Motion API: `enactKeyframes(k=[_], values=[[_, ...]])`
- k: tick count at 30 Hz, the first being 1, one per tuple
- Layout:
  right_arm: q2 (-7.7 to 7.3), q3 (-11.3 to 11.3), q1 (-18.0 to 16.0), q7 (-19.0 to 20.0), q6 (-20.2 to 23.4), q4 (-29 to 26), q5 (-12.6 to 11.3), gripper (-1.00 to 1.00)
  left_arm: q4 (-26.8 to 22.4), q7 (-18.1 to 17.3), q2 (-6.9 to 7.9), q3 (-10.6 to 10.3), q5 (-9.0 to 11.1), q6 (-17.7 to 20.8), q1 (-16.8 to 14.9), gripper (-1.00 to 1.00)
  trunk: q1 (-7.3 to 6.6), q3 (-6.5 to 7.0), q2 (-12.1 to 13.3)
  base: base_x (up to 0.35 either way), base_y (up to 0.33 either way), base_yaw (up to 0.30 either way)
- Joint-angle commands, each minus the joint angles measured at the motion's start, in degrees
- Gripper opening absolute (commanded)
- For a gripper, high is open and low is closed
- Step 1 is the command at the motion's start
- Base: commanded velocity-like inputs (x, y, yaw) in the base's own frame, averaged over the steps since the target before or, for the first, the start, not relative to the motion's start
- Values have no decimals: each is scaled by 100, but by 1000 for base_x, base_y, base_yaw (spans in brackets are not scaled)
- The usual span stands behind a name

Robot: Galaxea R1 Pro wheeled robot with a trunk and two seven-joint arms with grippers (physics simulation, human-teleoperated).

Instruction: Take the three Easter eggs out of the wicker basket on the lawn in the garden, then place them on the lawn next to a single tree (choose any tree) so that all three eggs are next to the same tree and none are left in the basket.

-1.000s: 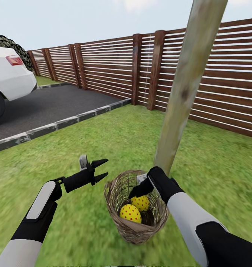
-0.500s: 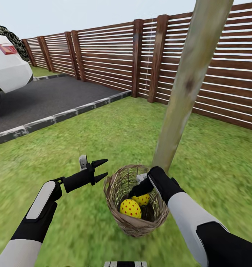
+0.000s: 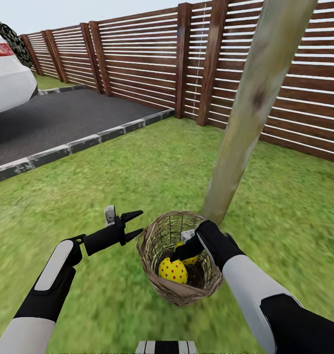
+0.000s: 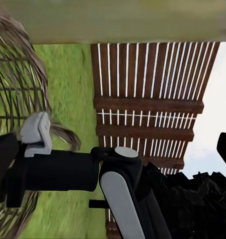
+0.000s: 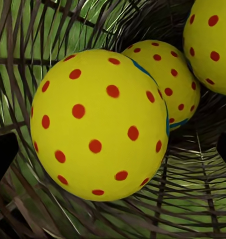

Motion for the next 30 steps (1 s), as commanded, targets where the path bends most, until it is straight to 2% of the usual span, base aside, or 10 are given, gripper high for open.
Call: enactKeyframes(k=[1,8,13,17,27,30], values=[[0,7,-2,49,12,-7,58,100,0,-9,2,0,0,16,-3,100,1,-27,-4,0,0,0],[12,7,0,68,5,2,56,100,-1,-9,2,-2,0,16,-3,100,19,-182,-13,0,0,0],[17,14,0,104,2,2,56,100,6,-10,2,-4,0,16,-3,100,19,-182,-13,0,0,0],[18,15,0,110,1,11,56,100,8,-12,2,-1,0,16,-3,100,29,-271,-18,0,0,0],[17,14,0,104,-6,24,56,100,4,-9,1,-3,0,16,-3,100,35,-315,-21,0,0,0],[27,15,0,109,-7,14,56,100,4,-10,1,-6,0,16,-3,100,42,-382,-25,0,0,0]])
